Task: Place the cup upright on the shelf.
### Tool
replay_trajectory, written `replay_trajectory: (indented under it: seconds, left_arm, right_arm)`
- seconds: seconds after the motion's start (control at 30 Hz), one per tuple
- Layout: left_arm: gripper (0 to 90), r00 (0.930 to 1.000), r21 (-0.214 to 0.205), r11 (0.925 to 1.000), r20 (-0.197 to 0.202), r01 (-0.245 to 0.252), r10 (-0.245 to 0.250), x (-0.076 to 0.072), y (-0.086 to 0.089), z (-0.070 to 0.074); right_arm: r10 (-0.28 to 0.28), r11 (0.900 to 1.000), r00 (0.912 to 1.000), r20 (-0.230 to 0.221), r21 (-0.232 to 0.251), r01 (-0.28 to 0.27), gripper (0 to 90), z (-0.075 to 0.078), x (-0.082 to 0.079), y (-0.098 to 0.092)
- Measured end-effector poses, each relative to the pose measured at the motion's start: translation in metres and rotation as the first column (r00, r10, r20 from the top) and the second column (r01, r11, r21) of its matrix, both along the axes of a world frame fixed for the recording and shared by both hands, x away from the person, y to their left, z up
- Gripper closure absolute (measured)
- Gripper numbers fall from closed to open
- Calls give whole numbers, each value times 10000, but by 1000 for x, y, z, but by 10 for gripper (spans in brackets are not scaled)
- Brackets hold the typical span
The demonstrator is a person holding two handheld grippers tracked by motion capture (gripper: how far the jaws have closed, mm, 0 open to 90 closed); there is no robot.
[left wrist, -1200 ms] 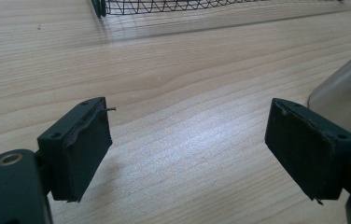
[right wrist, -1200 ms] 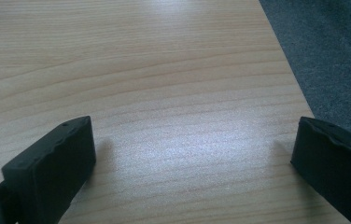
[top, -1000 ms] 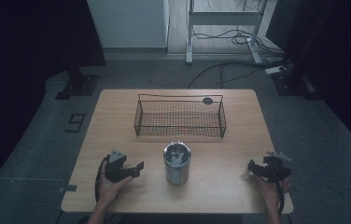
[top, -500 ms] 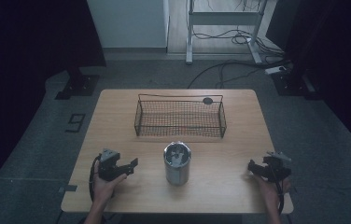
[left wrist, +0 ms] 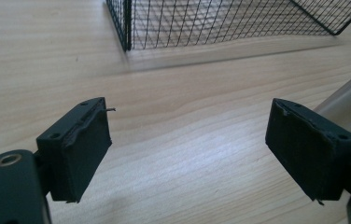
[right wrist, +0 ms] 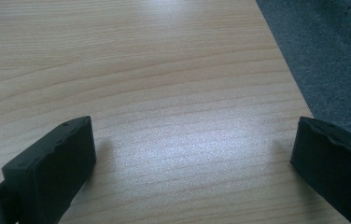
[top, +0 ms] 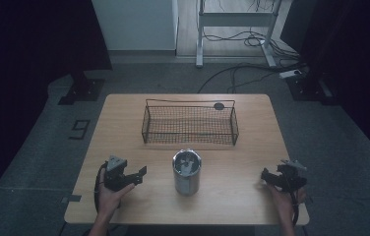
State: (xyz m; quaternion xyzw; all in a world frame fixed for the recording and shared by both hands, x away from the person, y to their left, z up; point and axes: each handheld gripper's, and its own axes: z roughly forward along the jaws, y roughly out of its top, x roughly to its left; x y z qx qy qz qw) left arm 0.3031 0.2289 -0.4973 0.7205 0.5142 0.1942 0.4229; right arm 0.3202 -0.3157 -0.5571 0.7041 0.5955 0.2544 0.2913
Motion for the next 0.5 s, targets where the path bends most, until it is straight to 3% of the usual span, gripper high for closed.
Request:
replay_trajectory:
  seconds: [0.27,0.5]
  left_arm:
    - [133,9989,-100,9997,411,216,-212,1,-9,22]
    - [100,9924,27,9931,364,1176,-1176,-4,-31,32]
  right_arm:
    - [-38,10000,10000,1,11,38,0,0,0,0]
    - [-48,10000,10000,2,10,48,0,0,-1,0]
